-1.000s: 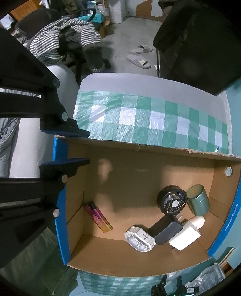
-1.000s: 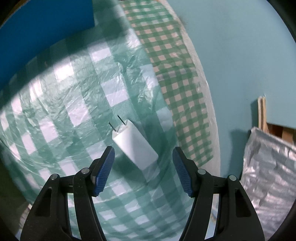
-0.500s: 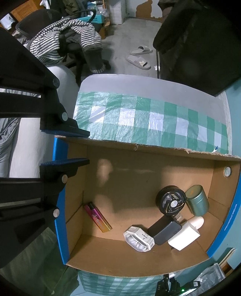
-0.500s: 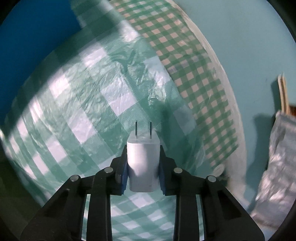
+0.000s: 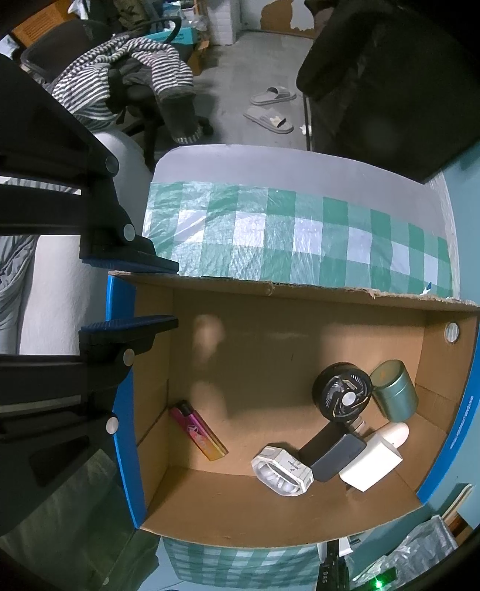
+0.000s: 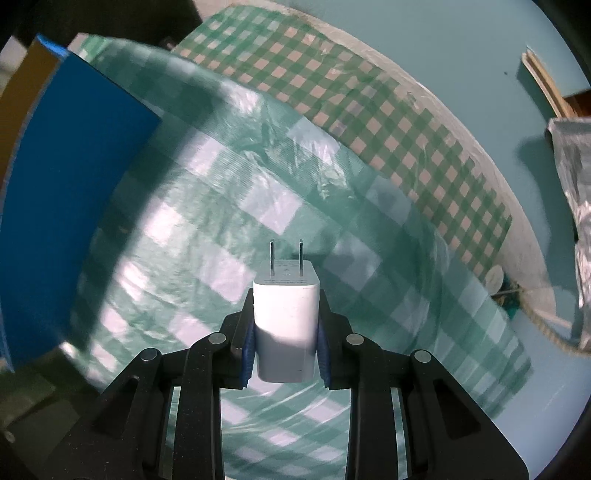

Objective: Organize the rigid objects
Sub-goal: 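Carry the white USB plug with the right gripper into the box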

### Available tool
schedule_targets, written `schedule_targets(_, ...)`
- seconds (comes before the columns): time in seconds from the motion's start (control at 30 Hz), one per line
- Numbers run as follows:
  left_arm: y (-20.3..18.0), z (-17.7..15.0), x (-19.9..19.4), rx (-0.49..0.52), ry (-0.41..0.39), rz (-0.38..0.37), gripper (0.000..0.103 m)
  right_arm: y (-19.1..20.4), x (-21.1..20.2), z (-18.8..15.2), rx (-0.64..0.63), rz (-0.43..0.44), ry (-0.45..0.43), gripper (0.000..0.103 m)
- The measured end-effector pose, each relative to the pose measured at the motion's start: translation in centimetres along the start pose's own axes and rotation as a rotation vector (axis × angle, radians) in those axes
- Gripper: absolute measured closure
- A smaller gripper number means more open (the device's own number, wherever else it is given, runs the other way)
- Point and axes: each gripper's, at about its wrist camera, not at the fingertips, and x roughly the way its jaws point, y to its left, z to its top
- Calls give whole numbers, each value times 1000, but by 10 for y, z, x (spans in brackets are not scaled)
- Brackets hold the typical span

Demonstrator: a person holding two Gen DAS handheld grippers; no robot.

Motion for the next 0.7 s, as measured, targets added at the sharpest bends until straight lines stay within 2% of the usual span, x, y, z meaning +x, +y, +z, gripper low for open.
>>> schedule_targets(0.37, 0, -2, 0, 38, -5, -5, 82, 41, -52, -4, 22, 51, -78, 78)
schedule_targets(0.7, -1, -5, 0, 68, -16, -11, 82, 94, -103, 13, -37, 61, -165, 77)
